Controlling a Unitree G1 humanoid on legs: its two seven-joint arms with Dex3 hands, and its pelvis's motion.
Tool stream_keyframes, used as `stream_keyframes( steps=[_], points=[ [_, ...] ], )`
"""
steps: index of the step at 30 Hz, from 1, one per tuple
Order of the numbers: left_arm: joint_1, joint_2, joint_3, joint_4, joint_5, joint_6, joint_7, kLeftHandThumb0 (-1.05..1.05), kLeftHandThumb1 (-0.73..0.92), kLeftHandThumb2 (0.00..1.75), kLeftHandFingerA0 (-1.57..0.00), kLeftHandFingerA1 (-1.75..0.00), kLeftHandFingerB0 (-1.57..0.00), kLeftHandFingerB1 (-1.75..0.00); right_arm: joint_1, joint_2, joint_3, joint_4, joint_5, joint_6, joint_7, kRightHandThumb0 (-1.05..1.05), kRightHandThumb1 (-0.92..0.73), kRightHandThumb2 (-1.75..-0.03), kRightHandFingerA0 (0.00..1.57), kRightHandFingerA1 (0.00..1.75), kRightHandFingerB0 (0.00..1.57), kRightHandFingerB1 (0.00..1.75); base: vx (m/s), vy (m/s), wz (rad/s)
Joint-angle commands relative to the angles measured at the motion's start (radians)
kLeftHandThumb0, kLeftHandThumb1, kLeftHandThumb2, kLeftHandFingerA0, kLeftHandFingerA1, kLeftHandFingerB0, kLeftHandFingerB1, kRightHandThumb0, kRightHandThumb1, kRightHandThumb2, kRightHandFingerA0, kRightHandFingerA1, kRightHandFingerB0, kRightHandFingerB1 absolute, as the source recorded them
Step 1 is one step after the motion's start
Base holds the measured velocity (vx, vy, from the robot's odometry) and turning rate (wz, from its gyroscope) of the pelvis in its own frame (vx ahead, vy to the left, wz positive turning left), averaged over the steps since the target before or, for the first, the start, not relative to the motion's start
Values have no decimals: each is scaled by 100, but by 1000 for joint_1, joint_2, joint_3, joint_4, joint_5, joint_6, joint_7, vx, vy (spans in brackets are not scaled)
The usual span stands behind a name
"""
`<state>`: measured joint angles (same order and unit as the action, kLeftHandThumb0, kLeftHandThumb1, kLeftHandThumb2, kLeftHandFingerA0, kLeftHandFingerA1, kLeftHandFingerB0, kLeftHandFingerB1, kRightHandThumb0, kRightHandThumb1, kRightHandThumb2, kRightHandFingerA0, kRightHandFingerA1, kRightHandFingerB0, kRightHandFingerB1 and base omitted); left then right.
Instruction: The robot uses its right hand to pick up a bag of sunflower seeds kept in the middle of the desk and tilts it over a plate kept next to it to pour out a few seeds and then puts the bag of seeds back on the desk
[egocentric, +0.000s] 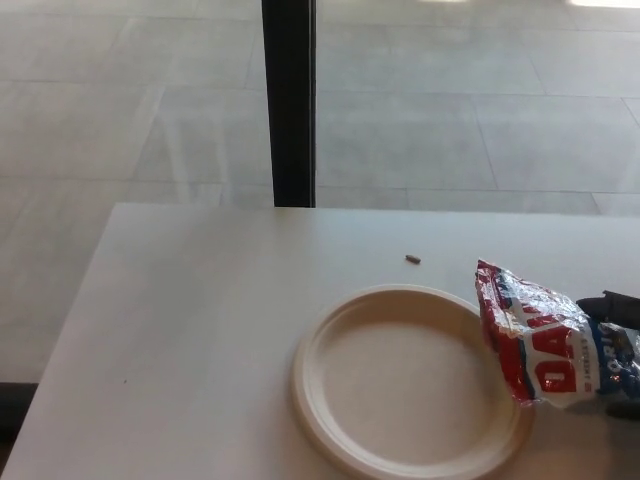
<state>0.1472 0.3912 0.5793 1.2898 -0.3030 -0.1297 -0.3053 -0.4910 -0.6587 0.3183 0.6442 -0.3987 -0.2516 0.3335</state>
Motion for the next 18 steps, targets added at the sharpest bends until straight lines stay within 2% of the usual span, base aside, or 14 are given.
stream_keyframes(
  steps=[1, 4, 6, 7, 8, 9, 10, 11, 12, 13, 14, 15, 17, 18],
  points=[
    [7, 10, -12, -6, 6, -33, 15, -75, 68, 61, -49, -56, -39, -38, 4, 2, 16, 6, -34, -8, 20, -81, -50, -56, 0, 46, 7, 31, 0, 0, 0],
    [7, 11, -14, -3, 6, -35, 10, -76, 68, 61, -49, -55, -39, -37, -2, 4, 20, 11, -36, -9, 21, -81, -49, -55, 0, 46, 6, 32, 0, 0, 0],
    [6, 11, -12, -5, 2, -32, 15, -75, 68, 60, -49, -56, -42, -38, -5, 6, 22, 5, -42, 4, 22, -75, -46, -55, 0, 36, 6, 33, 0, 0, 0],
    [6, 11, -10, -4, -1, -31, 14, -76, 67, 60, -50, -56, -41, -38, -4, 9, 21, 4, -44, 9, 14, -65, -38, -82, 0, 25, 1, 38, 0, 0, 0],
    [8, 5, -10, -4, -1, -33, 14, -76, 67, 60, -50, -56, -41, -38, -1, 3, 19, -2, -44, 8, 17, -65, -38, -82, 0, 25, 1, 38, 0, 0, 0],
    [6, 6, -15, -1, 5, -30, 32, -74, 66, 60, -52, -56, -44, -38, 11, 16, 7, -6, -49, 33, -27, -45, -46, -54, 0, 11, 12, 33, 0, 0, 0],
    [6, 7, -16, 0, 6, -30, 34, -74, 66, 60, -52, -56, -44, -38, 13, 18, 5, -7, -51, 36, -32, -45, -46, -54, 0, 11, 12, 33, 0, 0, 0],
    [6, 5, -13, -2, 2, -30, 35, -73, 66, 60, -51, -56, -43, -38, 18, 23, -5, 6, -46, 17, -56, -42, -40, -65, 0, 13, 11, 38, 0, 0, 0],
    [8, 4, -11, -1, 0, -29, 38, -79, 54, 94, -51, -64, -38, -50, 22, 28, -13, 12, -41, 12, -69, -36, -43, -66, 0, 17, 10, 39, 0, 0, 0],
    [11, 2, -17, -1, 8, -40, 46, -77, 54, 94, -51, -65, -38, -51, 28, 38, -23, 31, -42, 10, -105, -25, -57, -65, 3, 32, 13, 37, 0, 0, 0],
    [11, 1, -17, 1, 9, -40, 53, -72, 66, 60, -53, -58, -46, -39, 29, 41, -24, 40, -52, 4, -126, -19, -67, -59, 6, 58, 13, 34, 0, 0, 0],
    [10, 1, -15, 1, 5, -36, 52, -71, 66, 60, -54, -58, -46, -40, 29, 42, -27, 48, -52, 3, -129, -17, -73, -61, 12, 65, 11, 37, 0, 0, 0],
    [11, 1, -13, 1, 2, -35, 52, -71, 66, 60, -54, -58, -46, -40, 28, 44, -29, 52, -54, 2, -131, -17, -73, -61, 12, 65, 11, 37, 0, 0, 0],
    [11, -1, -15, 0, 4, -37, 55, -69, 66, 60, -54, -57, -46, -40, 32, 40, -23, 46, -80, 13, -163, -15, -80, -65, 19, 115, 11, 41, 0, 0, 0]
  ],
)
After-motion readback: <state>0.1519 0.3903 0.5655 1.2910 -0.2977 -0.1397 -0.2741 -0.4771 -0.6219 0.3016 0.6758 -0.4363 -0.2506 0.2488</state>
